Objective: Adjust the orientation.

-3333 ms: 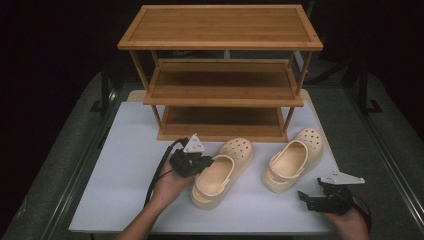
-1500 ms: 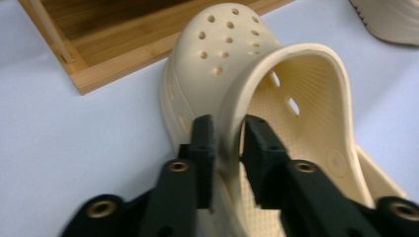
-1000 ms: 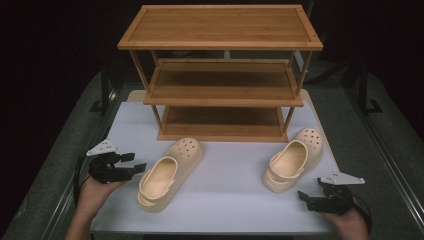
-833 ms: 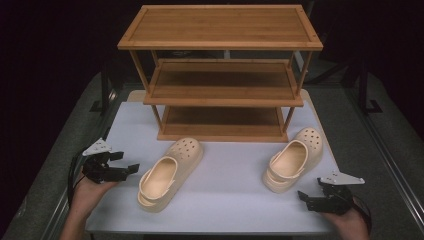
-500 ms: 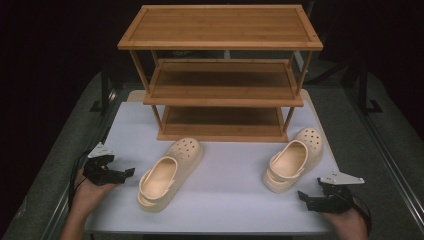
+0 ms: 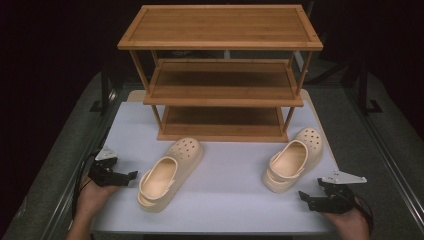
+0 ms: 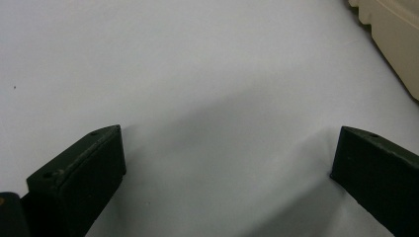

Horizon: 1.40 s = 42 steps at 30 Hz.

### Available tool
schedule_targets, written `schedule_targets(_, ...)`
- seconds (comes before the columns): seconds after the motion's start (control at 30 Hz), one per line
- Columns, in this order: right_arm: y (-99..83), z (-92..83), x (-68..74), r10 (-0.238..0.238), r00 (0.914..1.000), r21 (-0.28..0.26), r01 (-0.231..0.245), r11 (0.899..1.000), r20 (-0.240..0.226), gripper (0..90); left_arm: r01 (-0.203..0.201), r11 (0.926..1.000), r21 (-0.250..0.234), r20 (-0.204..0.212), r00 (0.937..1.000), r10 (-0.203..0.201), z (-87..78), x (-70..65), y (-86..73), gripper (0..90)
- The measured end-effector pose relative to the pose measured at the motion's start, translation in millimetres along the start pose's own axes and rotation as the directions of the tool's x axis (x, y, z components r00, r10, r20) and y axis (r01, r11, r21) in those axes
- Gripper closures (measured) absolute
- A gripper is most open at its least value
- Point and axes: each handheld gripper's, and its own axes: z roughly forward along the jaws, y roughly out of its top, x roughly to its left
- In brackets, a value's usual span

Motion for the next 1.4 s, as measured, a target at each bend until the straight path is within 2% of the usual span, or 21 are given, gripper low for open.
schedule_targets(0.1, 4.2, -6.8, -2.0, 0.000, 1.0000, -0.006, 0.000, 1.000, -0.004, 27.8, 0.000, 1.0000, 0.000, 0.000, 1.0000, 0.000, 0.1, 0.0, -0.1, 0.0)
schedule_targets(0.17, 8.0, -11.4, -4.9, 0.009, 0.9999, -0.019, -0.009, 1.000, -0.011, 37.3, 0.001, 1.0000, -0.001, 0.000, 1.0000, -0.001, 0.1, 0.1, -0.1, 0.0)
schedule_targets(0.3, 18.6, -21.7, -11.3, 0.015, 0.9999, -0.063, -0.014, 0.998, 0.005, 58.1, 0.001, 1.0000, -0.003, 0.001, 1.0000, -0.001, 0.1, 0.1, -0.3, 0.0)
schedule_targets(0.4, 25.7, -28.3, -16.9, 0.017, 0.9992, -0.092, -0.014, 0.996, 0.035, 80.9, 0.002, 1.0000, -0.003, 0.001, 1.0000, -0.002, 0.1, 0.1, -0.3, 0.0)
schedule_targets(0.47, 31.3, -30.7, -23.6, 0.029, 0.9989, -0.106, -0.025, 0.994, 0.037, 89.4, 0.002, 1.0000, -0.003, 0.001, 1.0000, -0.002, 0.0, 0.2, -0.3, 0.0)
schedule_targets(0.63, 49.3, -29.1, -44.0, 0.043, 0.9986, -0.120, -0.039, 0.992, 0.031, 89.8, 0.002, 1.0000, -0.003, 0.001, 1.0000, -0.002, 0.1, 0.2, -0.3, 0.0)
schedule_targets(0.73, 60.8, -24.6, -55.9, 0.045, 0.9979, -0.114, -0.039, 0.993, 0.047, 89.9, 0.002, 1.0000, -0.003, 0.002, 1.0000, -0.002, 0.1, 0.3, -0.3, 0.0)
schedule_targets(1.0, 87.8, -13.2, -87.5, 0.100, 0.9931, -0.146, -0.090, 0.985, 0.063, 89.9, 0.003, 1.0000, -0.002, 0.003, 1.0000, -0.003, 0.0, 0.5, -0.3, 0.0)
schedule_targets(1.17, 105.6, -0.7, -108.0, 0.114, 0.9905, -0.103, -0.106, 0.989, 0.078, 89.9, 0.003, 1.0000, 0.000, 0.003, 1.0000, -0.003, 0.0, 0.5, -0.2, 0.0)
schedule_targets(1.4, 125.0, 20.8, -129.5, 0.083, 0.9901, -0.015, -0.082, 0.997, 0.113, 89.9, 0.003, 1.0000, 0.000, 0.004, 1.0000, -0.003, 0.0, 0.7, -0.2, 0.0)
